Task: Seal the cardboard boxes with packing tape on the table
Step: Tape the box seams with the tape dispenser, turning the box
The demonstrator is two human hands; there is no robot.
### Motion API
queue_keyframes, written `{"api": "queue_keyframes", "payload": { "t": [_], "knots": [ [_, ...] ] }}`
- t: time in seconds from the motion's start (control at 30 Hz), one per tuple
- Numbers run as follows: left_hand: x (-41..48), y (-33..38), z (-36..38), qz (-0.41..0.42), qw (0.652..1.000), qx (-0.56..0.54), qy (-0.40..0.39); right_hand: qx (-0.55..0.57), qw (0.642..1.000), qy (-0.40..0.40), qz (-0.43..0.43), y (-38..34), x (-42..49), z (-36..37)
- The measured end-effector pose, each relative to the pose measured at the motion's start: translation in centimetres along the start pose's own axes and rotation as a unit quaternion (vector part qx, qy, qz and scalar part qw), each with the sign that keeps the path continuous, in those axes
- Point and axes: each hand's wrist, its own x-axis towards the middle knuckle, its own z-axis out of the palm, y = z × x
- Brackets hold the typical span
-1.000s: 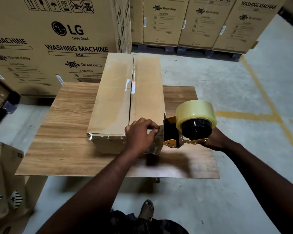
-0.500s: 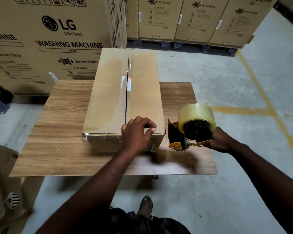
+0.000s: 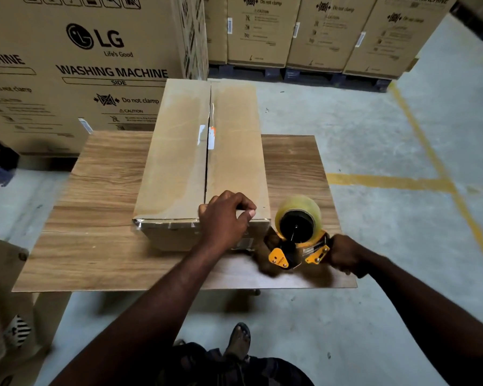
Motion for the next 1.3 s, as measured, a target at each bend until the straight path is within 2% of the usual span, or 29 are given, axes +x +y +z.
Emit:
{"api": "queue_keyframes", "payload": {
  "t": [0.07,0.13,0.23,0.3,0.33,0.37,0.4,0.43,0.47,0.53,0.57,0.63,0.67,0.7,0.73,0.8,0.87,0.9,1.07,1.3],
  "knots": [
    [-0.1,0.0,0.0,0.002,1.0,0.004,0.004,0.135,0.989,0.009,0.059,1.6,0.3,2.8],
    [-0.1,0.1,0.1,0.001,1.0,0.004,0.007,0.293,0.95,0.025,0.101,2.6,0.6,6.2],
    [-0.2,0.3,0.0,-0.005,1.0,0.002,0.004,0.494,0.862,0.035,0.111,2.2,1.6,9.6],
    [-0.2,0.3,-0.1,-0.006,1.0,0.003,0.0,0.613,0.782,0.005,0.11,1.1,2.4,10.8],
    [-0.2,0.4,-0.1,-0.006,1.0,0.001,-0.003,0.658,0.744,-0.005,0.112,0.4,2.8,11.2],
    [-0.1,0.4,-0.1,-0.007,1.0,0.001,-0.005,0.683,0.722,-0.003,0.113,-0.2,3.3,11.4],
    [-0.1,0.4,-0.1,-0.008,1.0,0.001,-0.008,0.686,0.718,0.011,0.116,-0.6,3.9,11.4],
    [0.0,0.4,-0.2,-0.009,1.0,0.004,-0.009,0.652,0.747,0.033,0.125,-1.0,4.1,11.1],
    [0.0,0.4,-0.2,-0.008,1.0,0.007,-0.01,0.58,0.802,0.045,0.135,-1.5,4.0,10.6],
    [0.2,0.3,-0.2,-0.009,1.0,0.011,-0.015,0.391,0.908,-0.003,0.151,-2.4,3.2,9.4],
    [0.2,0.4,-0.2,-0.009,1.0,0.01,-0.016,0.288,0.946,-0.015,0.149,-2.9,3.0,8.9],
    [0.1,0.4,-0.2,-0.008,1.0,0.007,-0.014,0.133,0.986,0.046,0.09,-4.2,2.9,7.7],
    [0.1,0.4,-0.2,-0.008,1.0,0.006,-0.013,0.116,0.987,0.098,0.05,-5.3,3.0,7.3],
    [0.1,0.4,-0.2,-0.007,1.0,0.006,-0.013,0.16,0.976,0.144,0.008,-6.5,3.1,7.1],
    [0.1,0.4,-0.1,-0.006,1.0,0.007,-0.015,0.255,0.95,0.175,-0.044,-8.1,3.0,7.0],
    [0.1,0.4,-0.1,-0.005,1.0,0.011,-0.019,0.448,0.864,0.177,-0.145,-11.5,2.7,7.6],
    [0.2,0.3,-0.1,-0.002,1.0,0.016,-0.022,0.524,0.807,0.167,-0.213,-13.7,2.7,9.2],
    [0.3,0.2,-0.1,0.0,1.0,0.018,-0.024,0.535,0.795,0.181,-0.222,-14.3,2.7,10.3],
    [0.3,0.1,0.0,0.003,0.999,0.027,-0.022,0.527,0.793,0.257,-0.168,-15.4,1.9,12.7],
    [0.4,0.1,0.0,0.01,0.998,0.051,-0.035,0.43,0.806,0.365,-0.182,-15.9,1.6,14.1]
  ]
}}
